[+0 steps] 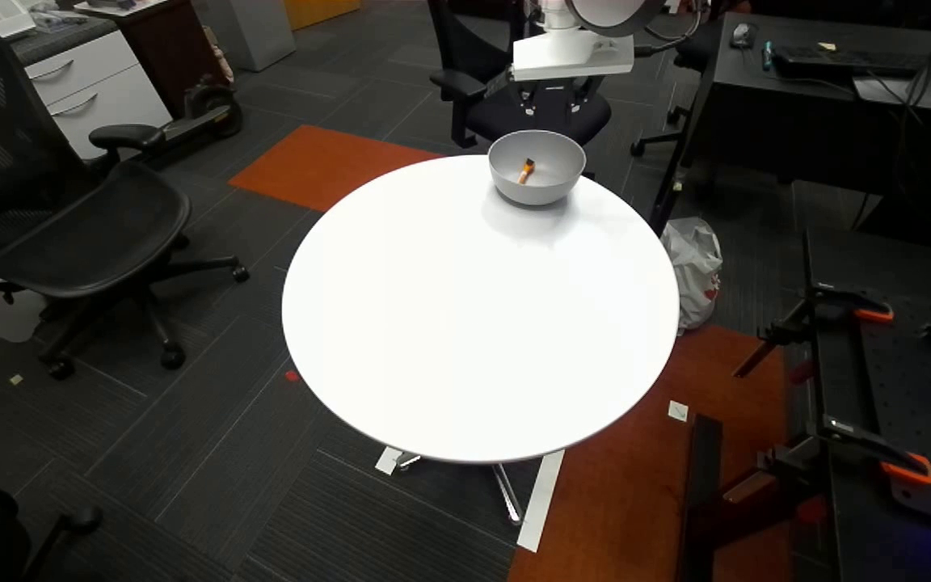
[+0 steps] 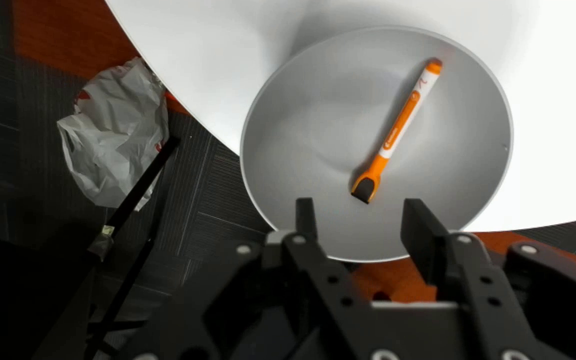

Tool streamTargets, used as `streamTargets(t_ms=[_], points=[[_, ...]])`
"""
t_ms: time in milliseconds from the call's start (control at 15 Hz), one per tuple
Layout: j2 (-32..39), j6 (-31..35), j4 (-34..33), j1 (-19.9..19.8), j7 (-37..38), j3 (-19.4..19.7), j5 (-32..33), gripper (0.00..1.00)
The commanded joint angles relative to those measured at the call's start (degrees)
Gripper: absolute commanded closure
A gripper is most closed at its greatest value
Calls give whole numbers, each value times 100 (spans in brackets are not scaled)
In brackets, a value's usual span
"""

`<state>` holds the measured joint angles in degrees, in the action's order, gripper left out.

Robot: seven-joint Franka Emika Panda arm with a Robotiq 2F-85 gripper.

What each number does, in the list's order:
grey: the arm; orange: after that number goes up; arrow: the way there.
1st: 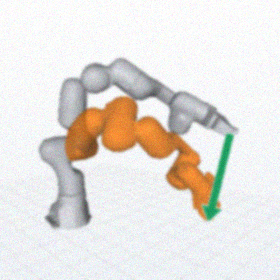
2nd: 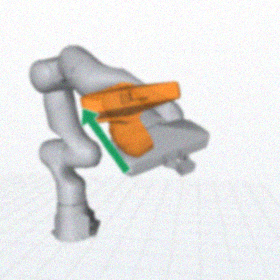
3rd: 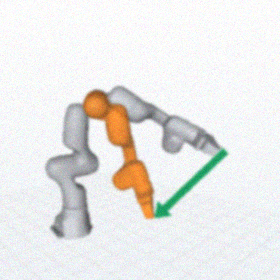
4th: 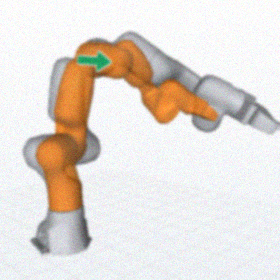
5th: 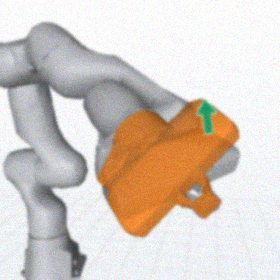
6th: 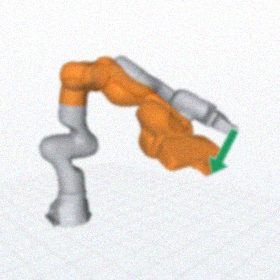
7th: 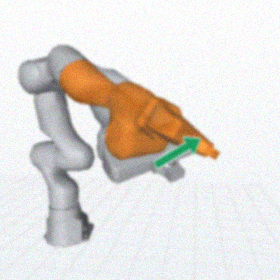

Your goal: Put the pen in the bowl, take it out and put it on the table then place it back in the bowl

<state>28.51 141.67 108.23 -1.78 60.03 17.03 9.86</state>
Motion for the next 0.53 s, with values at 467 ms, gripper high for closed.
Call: streamTargets(t_ms=[467], points=[[42, -10, -105, 9, -18, -22, -39, 0]])
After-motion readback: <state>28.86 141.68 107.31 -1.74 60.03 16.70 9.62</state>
